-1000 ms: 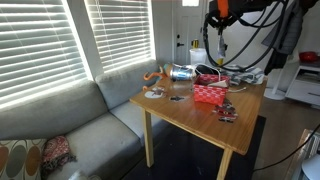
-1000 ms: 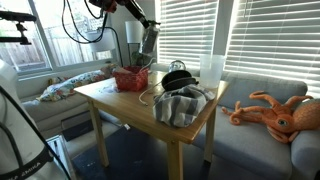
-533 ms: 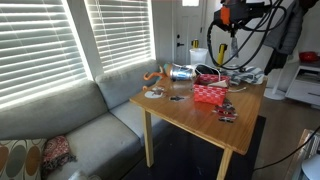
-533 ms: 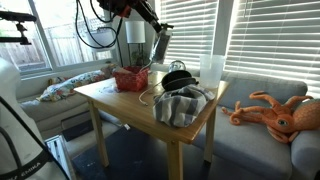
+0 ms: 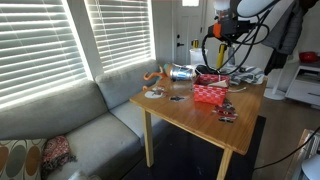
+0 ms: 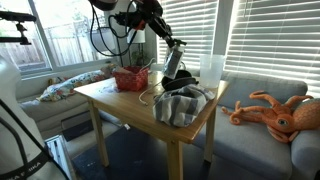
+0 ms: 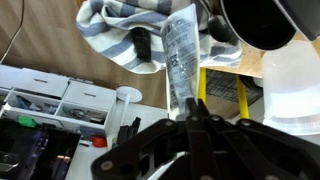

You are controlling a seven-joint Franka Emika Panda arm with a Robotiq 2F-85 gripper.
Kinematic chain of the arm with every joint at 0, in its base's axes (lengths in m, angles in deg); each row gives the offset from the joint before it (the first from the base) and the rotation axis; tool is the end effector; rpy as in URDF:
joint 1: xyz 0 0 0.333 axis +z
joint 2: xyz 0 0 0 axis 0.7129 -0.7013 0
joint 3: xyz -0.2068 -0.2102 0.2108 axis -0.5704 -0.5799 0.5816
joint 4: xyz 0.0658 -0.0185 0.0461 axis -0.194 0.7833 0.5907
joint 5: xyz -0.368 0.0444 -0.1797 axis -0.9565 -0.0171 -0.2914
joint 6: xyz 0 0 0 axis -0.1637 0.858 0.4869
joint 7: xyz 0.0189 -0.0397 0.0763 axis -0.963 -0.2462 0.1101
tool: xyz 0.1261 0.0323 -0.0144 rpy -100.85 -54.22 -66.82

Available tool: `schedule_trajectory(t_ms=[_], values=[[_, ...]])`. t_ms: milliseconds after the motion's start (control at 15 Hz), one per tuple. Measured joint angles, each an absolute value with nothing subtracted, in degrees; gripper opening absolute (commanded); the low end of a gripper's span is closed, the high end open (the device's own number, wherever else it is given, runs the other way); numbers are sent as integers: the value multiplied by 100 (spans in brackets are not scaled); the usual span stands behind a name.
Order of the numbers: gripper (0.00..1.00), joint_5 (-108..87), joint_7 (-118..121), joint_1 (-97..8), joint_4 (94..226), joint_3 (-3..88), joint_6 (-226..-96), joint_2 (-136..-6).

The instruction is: Remove the sachet pouch from the red basket and put it in the sunglasses pouch

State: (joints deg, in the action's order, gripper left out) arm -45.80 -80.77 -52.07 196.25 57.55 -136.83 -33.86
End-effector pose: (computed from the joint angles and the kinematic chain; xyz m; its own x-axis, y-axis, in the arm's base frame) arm 0.4602 -0.0137 0.5436 0.3009 -0.7130 0.6333 -0.9448 -0.3131 0.0964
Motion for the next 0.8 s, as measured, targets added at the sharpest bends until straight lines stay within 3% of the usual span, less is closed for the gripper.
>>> schedule_trajectory(t_ms=[800], values=[[0,-5737,-8574,-5054,19781,5586,-15989,-4032]])
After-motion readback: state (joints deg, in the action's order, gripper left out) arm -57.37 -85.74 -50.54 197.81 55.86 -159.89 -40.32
